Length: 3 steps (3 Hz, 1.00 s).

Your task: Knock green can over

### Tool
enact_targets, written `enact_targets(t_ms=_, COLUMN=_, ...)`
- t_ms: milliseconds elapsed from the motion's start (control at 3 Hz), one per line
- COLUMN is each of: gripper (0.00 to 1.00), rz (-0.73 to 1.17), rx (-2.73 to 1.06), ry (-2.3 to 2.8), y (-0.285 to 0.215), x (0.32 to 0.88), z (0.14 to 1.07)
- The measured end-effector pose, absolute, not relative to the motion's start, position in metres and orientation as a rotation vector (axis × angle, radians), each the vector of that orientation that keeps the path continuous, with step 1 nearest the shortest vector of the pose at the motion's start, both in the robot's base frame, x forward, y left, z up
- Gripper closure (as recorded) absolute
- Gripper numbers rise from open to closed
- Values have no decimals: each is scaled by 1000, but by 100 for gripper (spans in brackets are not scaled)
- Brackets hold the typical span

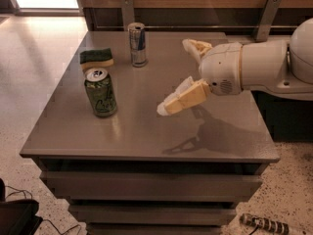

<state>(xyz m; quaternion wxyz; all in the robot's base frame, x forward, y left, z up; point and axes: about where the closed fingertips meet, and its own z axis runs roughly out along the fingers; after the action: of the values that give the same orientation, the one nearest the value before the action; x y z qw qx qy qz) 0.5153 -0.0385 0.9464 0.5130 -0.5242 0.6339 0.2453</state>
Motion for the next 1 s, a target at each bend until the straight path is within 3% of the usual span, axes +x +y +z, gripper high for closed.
enact_targets(t_ms=1000, gripper=0, rz=756, rx=-1141, ry=1448, y=23, x=558, z=897)
